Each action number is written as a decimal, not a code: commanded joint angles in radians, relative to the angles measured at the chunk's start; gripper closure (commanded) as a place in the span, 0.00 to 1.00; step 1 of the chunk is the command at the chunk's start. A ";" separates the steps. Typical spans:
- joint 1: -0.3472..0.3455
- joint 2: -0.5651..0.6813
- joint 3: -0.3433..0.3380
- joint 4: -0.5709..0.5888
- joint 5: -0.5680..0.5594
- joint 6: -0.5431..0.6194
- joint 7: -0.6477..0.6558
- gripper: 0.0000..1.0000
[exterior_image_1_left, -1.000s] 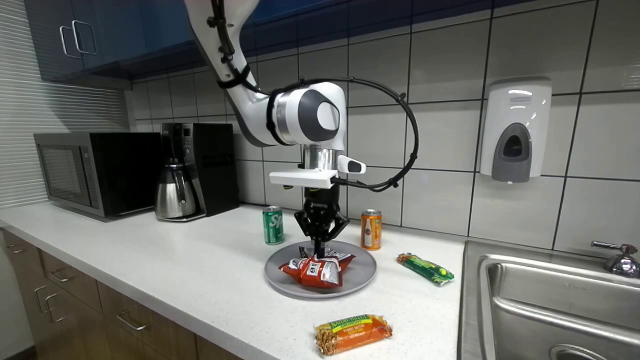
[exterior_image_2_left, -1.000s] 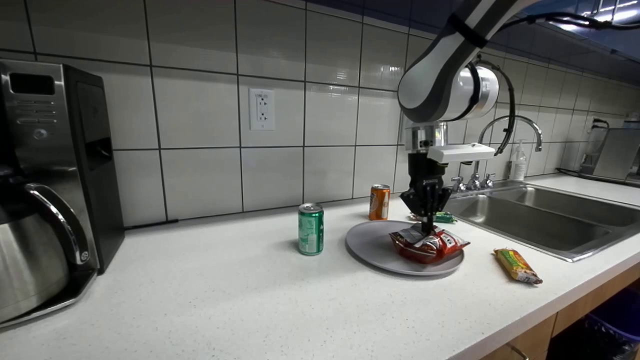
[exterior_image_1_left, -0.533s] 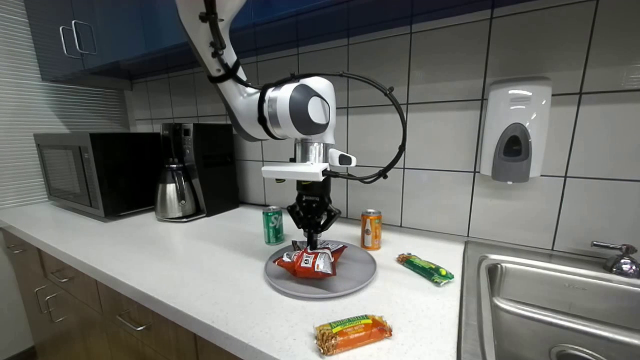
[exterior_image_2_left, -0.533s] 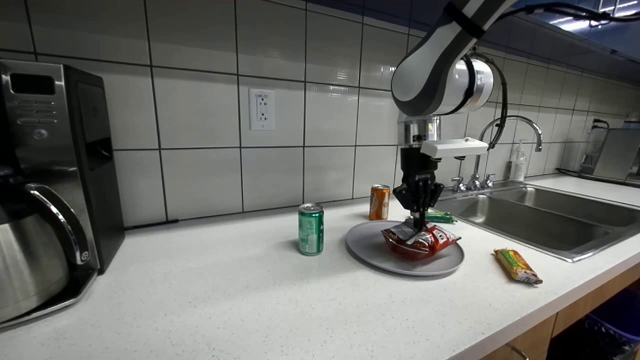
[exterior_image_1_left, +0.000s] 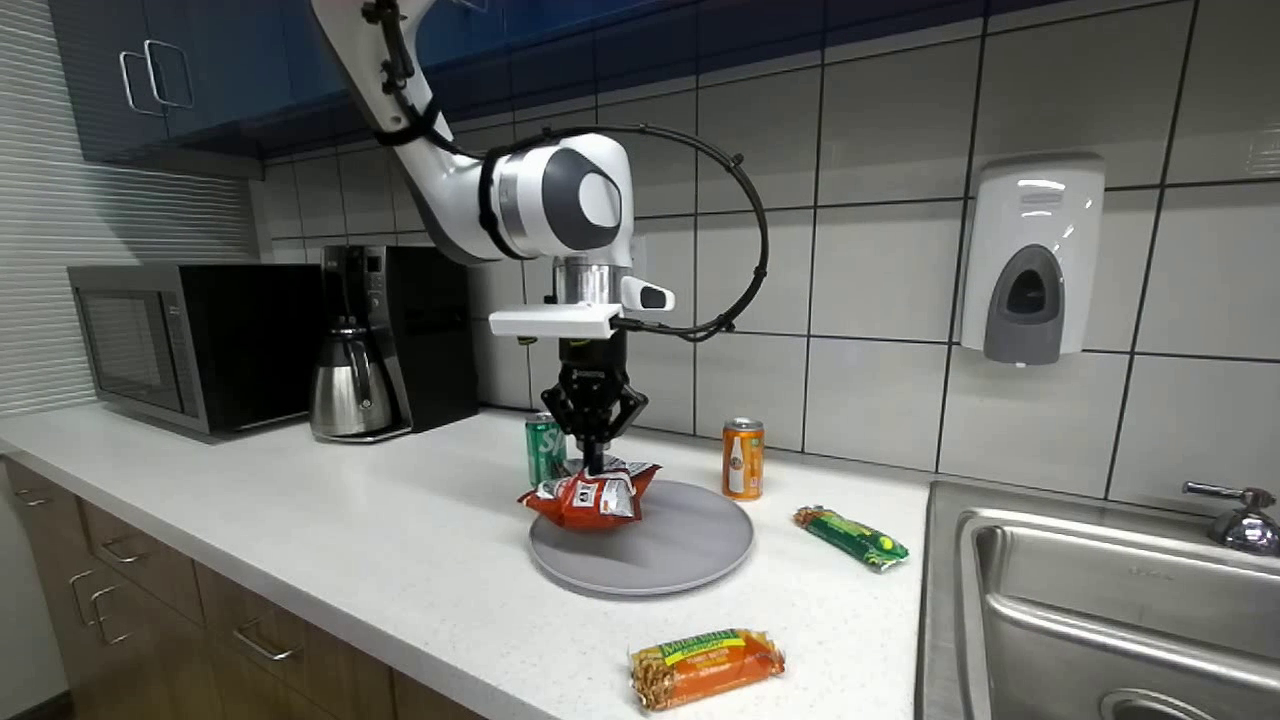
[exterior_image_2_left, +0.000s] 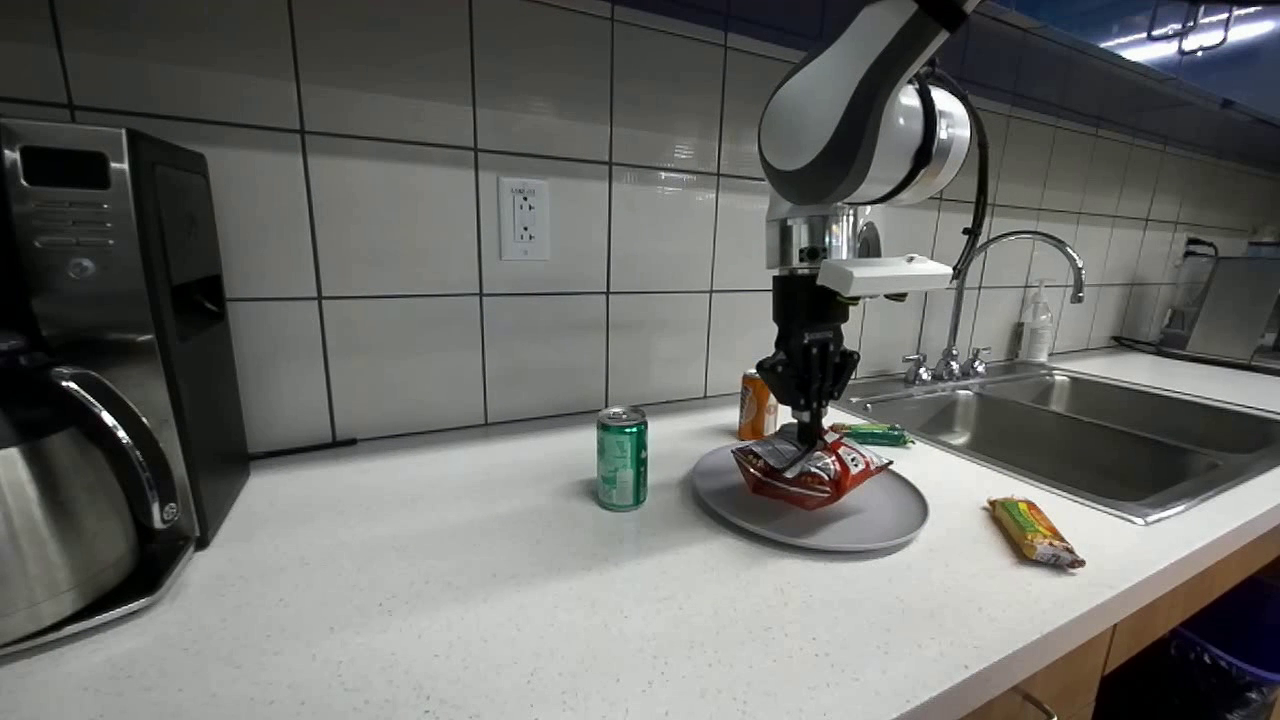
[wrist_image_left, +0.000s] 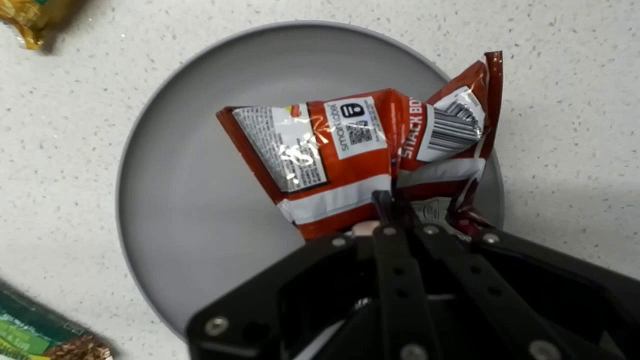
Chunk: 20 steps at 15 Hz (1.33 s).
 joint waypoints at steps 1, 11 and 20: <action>0.019 -0.061 0.021 -0.045 -0.035 -0.008 0.035 1.00; 0.088 -0.089 0.082 -0.080 -0.058 -0.013 0.038 1.00; 0.149 -0.076 0.148 -0.068 -0.062 -0.025 0.021 1.00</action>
